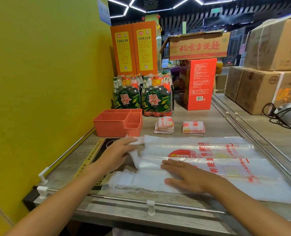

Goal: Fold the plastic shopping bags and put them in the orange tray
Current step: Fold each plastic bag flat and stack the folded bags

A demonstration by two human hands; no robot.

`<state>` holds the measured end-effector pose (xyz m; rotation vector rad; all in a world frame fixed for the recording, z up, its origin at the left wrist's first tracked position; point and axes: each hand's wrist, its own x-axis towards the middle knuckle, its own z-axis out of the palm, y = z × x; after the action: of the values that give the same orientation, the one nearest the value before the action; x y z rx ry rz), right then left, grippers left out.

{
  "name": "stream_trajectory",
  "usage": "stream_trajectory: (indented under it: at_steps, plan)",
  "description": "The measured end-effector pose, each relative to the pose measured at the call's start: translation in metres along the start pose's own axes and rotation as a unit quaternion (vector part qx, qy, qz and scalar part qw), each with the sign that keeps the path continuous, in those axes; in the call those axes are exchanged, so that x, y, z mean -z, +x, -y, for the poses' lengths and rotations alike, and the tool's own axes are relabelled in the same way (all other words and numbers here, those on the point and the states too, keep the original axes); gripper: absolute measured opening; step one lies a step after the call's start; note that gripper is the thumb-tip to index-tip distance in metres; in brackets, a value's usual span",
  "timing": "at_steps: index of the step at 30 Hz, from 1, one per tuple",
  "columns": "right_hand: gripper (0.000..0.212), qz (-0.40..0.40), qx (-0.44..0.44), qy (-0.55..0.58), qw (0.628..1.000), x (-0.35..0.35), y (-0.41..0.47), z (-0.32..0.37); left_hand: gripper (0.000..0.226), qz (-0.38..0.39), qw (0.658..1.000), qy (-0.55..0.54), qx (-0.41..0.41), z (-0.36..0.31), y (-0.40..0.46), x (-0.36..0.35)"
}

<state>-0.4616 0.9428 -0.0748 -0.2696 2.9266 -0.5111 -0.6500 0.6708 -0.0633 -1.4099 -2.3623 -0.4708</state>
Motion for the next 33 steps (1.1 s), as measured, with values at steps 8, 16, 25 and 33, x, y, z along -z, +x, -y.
stream_trajectory:
  at_steps: [8,16,25,33]
  plan:
    - [0.066,0.001,-0.006,-0.005,1.000,-0.002,0.002,-0.001,0.048,0.024,0.988,-0.135,0.074,-0.049,0.034,-0.020]
    - [0.064,-0.003,0.005,0.003,1.000,0.000,0.002,0.003,0.052,0.085,0.983,-0.125,0.101,-0.063,0.031,-0.040]
    - [0.066,-0.010,-0.022,0.020,1.000,0.000,0.001,0.002,0.019,0.084,0.989,-0.100,0.065,-0.059,0.018,-0.029]
    - [0.063,-0.021,-0.013,0.031,0.999,0.001,-0.004,0.002,0.050,0.190,0.975,-0.051,0.104,-0.055,-0.020,-0.007]
